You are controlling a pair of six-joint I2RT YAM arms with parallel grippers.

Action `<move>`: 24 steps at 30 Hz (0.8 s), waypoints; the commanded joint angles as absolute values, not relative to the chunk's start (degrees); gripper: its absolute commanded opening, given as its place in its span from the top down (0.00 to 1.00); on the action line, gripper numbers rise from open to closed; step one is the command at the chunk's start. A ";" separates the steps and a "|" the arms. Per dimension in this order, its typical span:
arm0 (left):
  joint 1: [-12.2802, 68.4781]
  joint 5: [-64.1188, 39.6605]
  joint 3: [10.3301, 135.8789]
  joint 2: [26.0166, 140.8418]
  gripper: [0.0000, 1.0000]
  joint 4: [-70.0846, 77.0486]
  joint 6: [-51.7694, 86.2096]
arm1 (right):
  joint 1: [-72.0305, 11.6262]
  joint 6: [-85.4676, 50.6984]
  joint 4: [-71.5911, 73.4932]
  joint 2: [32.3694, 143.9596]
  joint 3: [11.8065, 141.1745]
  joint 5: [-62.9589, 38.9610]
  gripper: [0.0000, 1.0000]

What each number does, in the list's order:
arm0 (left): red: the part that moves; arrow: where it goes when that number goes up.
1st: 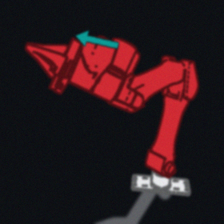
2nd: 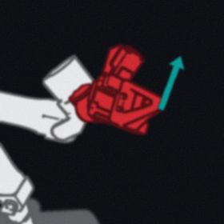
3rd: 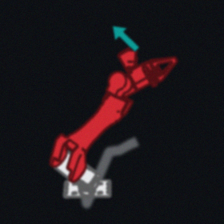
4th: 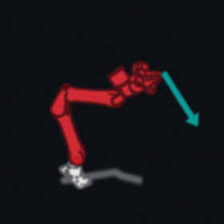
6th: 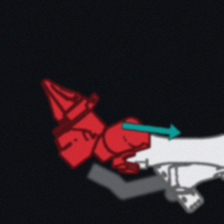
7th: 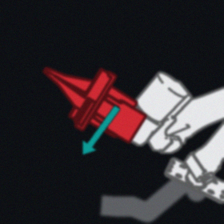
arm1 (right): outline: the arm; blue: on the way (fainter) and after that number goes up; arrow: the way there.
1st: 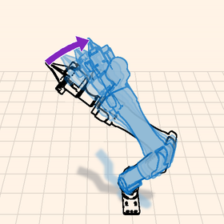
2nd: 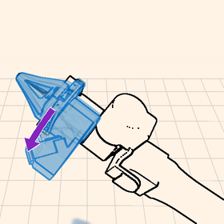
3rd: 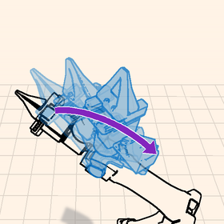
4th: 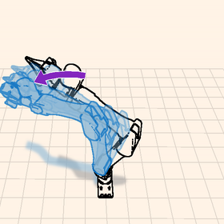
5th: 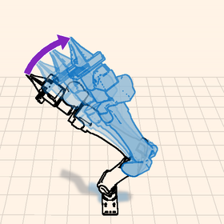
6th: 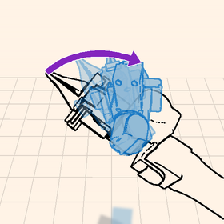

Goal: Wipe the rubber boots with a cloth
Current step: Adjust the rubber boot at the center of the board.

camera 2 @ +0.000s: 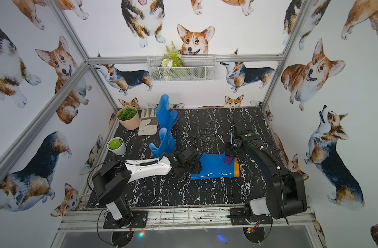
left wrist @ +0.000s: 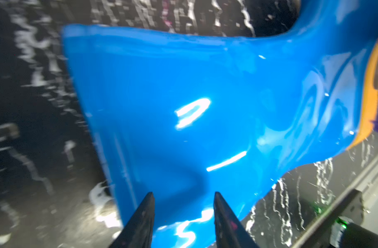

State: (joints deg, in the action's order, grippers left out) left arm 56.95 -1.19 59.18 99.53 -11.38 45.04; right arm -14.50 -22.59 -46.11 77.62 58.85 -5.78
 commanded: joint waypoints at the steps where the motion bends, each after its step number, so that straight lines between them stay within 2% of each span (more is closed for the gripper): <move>1: 57.04 3.42 58.37 97.50 0.50 -10.13 48.04 | -11.98 -24.94 -48.43 74.32 57.34 0.55 1.00; 4: 57.04 5.65 57.47 95.92 0.43 -10.82 50.04 | -0.62 -26.98 -44.80 69.81 52.55 -6.87 1.00; 6: 57.04 6.46 56.95 95.45 0.37 -11.09 51.43 | 3.85 -27.15 -44.47 68.61 51.42 -9.11 1.00; 9: 56.94 7.21 56.14 95.45 0.32 -10.72 53.48 | 4.14 -26.92 -43.88 69.07 51.05 -11.05 1.00; 14: 57.13 4.80 55.01 97.02 0.31 -4.99 59.36 | 3.70 -28.95 -40.34 71.32 47.69 -17.59 1.00; 22: 57.23 2.88 52.13 98.44 0.30 3.49 63.37 | -0.17 -29.76 -38.41 72.85 44.84 -17.35 1.00; 24: 57.22 3.20 51.61 97.39 0.33 4.79 62.80 | -0.61 -29.90 -38.22 73.36 44.78 -17.46 1.00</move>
